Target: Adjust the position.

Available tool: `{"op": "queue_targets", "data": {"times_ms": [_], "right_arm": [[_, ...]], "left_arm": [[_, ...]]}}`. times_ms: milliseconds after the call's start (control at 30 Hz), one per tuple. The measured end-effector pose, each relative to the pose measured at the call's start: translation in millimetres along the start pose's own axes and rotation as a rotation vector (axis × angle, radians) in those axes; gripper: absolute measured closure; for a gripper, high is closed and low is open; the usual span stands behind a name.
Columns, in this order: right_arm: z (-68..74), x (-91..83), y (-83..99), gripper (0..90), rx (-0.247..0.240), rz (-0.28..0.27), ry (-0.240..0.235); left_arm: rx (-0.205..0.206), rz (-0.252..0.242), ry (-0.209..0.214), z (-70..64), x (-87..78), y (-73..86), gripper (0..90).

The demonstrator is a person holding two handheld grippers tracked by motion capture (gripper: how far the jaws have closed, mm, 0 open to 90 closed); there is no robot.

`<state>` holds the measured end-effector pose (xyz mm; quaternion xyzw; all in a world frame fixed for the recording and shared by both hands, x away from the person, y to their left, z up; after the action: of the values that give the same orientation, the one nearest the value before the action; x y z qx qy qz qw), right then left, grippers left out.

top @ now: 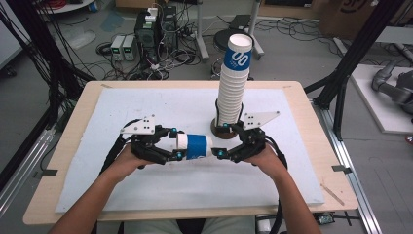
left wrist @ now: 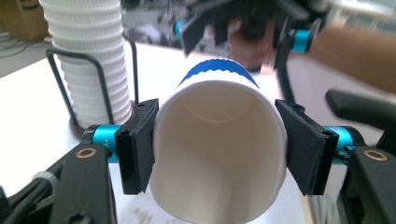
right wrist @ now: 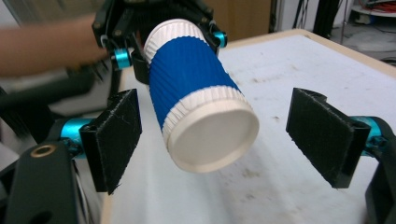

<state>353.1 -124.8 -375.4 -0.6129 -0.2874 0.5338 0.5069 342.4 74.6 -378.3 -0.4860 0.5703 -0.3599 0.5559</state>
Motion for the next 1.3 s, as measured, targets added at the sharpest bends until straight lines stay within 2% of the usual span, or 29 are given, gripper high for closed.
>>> {"op": "queue_targets", "data": {"times_ms": [167,300,333,367,467,600,767,933,1000,1067,1167,1300], "right_arm": [[4.3,-0.6,-13.6,18.6,-0.156,0.111,0.057],[10.2,9.2,-18.6,18.6,-0.289,0.234,0.077],[11.9,12.7,-18.9,18.6,-0.320,0.266,0.078],[13.8,16.9,-18.6,18.6,-0.353,0.305,0.079],[16.1,26.6,-18.1,18.6,-0.396,0.361,0.079],[17.3,37.7,-16.2,18.6,-0.425,0.413,0.081],[18.9,45.6,-14.7,18.7,-0.432,0.446,0.073],[21.0,50.5,-10.4,20.5,-0.441,0.490,0.063],[20.7,53.2,-9.3,21.4,-0.465,0.500,0.059],[21.4,55.5,-8.0,21.7,-0.469,0.514,0.062],[22.4,58.8,-5.7,25.6,-0.479,0.539,0.058],[22.7,62.3,-3.7,29.8,-0.466,0.561,0.056]], "left_arm": [[0.016,0.082,-0.016,0.6,1.9,-4.2,33.8],[0.034,0.153,-0.022,1.3,4.6,-7.3,33.7],[0.034,0.153,-0.022,1.3,4.6,-7.3,33.7],[0.043,0.183,-0.024,1.6,6.1,-8.8,33.8],[0.044,0.216,-0.027,1.7,8.0,-10.9,33.6],[0.037,0.251,-0.022,1.8,10.1,-10.4,33.5],[0.028,0.277,-0.018,1.6,12.8,-9.1,33.3],[0.037,0.308,-0.015,1.7,14.9,-8.8,33.3],[0.036,0.318,-0.012,0.9,16.4,-8.6,33.3],[0.037,0.327,-0.012,0.4,17.8,-8.5,33.2],[0.042,0.341,-0.013,0.6,19.1,-8.3,33.2],[0.036,0.346,-0.009,-0.8,21.2,-7.7,33.1]]}}
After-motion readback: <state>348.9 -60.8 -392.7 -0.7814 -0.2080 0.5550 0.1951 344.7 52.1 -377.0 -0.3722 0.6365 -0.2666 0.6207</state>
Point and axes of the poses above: each handheld gripper's, and its own axes: x roughly forward along the jaws, y roughly out of its underside, z roughly to its left, the point moved 7 cm from there along x, roughly forward along the jaws, and after that the axes turned 7 degrees about y, right-handed, at the moved point
